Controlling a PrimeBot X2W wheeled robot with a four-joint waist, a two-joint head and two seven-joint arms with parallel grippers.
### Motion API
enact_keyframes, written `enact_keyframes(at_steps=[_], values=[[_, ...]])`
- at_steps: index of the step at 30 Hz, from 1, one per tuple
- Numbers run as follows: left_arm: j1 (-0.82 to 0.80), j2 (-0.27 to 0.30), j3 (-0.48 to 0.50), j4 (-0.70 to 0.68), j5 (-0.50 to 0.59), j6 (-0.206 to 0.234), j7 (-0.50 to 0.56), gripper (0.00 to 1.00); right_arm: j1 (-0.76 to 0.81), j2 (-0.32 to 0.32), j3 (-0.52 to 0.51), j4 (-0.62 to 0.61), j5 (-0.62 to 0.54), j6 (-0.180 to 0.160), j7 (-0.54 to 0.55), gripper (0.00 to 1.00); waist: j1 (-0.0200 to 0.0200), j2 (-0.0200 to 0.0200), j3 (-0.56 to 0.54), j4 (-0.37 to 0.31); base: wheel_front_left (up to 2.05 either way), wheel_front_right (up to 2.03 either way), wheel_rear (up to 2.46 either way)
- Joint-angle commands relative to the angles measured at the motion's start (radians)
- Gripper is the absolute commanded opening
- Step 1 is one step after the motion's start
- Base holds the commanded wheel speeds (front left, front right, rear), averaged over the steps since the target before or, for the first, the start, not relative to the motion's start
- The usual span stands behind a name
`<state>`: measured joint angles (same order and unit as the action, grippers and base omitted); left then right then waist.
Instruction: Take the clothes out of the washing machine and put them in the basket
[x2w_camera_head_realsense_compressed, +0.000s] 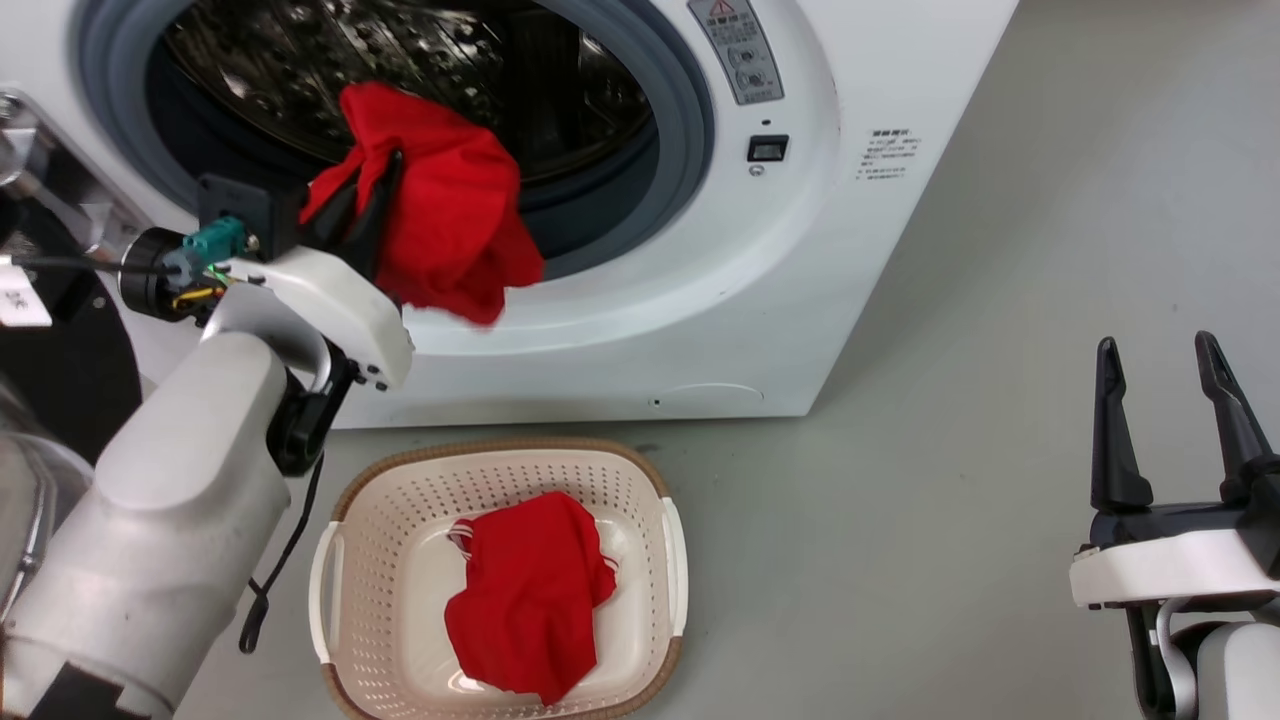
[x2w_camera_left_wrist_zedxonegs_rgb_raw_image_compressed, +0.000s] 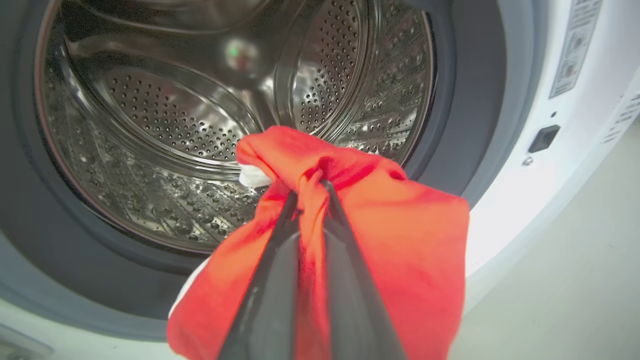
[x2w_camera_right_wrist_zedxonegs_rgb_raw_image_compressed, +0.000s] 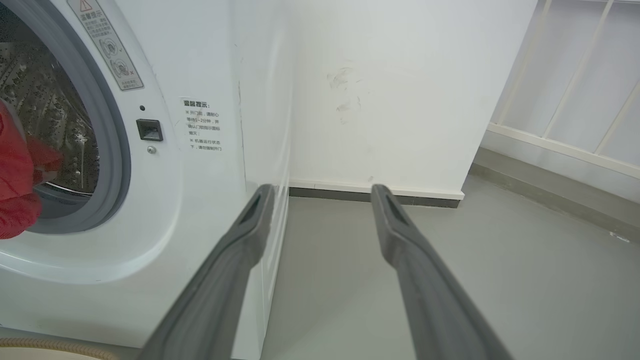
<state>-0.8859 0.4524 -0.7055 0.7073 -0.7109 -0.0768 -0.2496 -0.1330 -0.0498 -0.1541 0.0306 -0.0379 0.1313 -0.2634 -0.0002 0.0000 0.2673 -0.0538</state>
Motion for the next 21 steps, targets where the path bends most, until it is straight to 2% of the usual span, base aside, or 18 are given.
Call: enact_keyframes(at_steps=[1,6,13,18,21], values=[[0.034,0.013,0.007,-0.044,0.018,0.019,-0.010,0.00,0.014,-0.001,-0.002,0.002,0.000,-0.001,-0.002,1.00,0.0002,0.0000,-0.026,0.016,0.00,0.00,0.00],[0.129,0.050,0.033,-0.217,0.046,0.074,-0.016,0.00,0.026,-0.001,-0.008,0.007,0.004,-0.001,-0.002,1.00,0.0002,0.0000,-0.062,0.026,0.00,0.00,0.00],[0.290,0.118,0.080,-0.481,0.061,0.180,-0.016,0.00,0.050,-0.001,-0.025,0.015,0.016,-0.001,-0.002,1.00,0.0002,0.0000,-0.105,0.038,0.00,0.00,0.00],[0.400,0.157,0.063,-0.632,0.058,0.248,0.034,0.00,0.064,-0.001,-0.041,0.017,0.023,-0.001,-0.002,1.00,0.0002,0.0000,-0.118,0.049,0.00,0.00,0.00],[0.457,0.169,0.047,-0.676,0.040,0.268,0.073,0.00,0.068,-0.001,-0.041,0.013,0.022,-0.001,-0.002,1.00,0.0002,0.0000,-0.113,0.055,0.00,0.00,0.00]])
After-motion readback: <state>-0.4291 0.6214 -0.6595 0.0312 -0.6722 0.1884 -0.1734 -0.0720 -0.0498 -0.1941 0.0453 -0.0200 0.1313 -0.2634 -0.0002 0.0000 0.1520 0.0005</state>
